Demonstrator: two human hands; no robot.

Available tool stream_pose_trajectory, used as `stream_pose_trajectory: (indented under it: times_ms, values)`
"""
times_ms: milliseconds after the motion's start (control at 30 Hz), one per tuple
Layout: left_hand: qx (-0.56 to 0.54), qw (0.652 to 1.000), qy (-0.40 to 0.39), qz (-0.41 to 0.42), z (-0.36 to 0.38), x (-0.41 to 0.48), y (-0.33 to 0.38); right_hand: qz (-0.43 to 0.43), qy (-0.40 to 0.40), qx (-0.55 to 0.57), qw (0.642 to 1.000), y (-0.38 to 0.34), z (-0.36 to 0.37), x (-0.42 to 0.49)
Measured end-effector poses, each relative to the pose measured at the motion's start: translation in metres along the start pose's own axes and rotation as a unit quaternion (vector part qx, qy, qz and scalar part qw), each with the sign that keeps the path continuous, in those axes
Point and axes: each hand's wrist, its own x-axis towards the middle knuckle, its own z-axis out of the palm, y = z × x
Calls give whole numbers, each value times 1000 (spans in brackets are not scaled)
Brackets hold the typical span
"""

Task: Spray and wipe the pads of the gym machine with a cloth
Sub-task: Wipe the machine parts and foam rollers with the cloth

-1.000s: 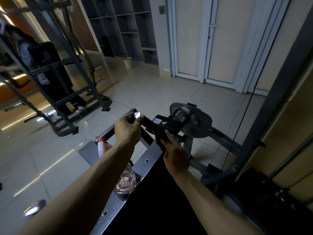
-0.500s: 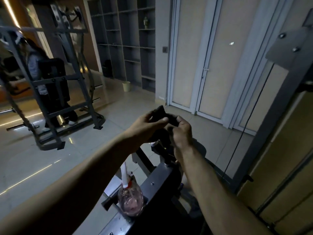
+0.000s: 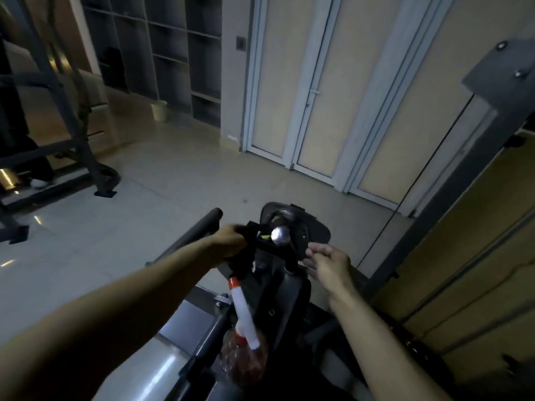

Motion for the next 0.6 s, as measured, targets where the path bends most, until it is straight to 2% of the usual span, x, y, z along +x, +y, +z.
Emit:
stream_pose_trajectory:
  times_ms: [100, 233, 400, 467, 600]
  values:
    - [51, 996, -64, 42, 37, 21, -11, 33, 18, -7, 999, 30, -7, -1]
    - [106, 987, -77, 88, 83, 95, -52, 48, 48, 5, 998, 47, -20, 2]
    - [-12, 997, -60, 44, 58, 39, -3, 51, 49, 9, 997, 40, -19, -2]
    - [-40, 996, -78, 20, 45, 37, 5, 53, 43, 9, 998, 34, -8, -2]
    - [-59, 993, -95, 26, 15, 29, 20, 49, 13, 30, 998, 24, 18, -2]
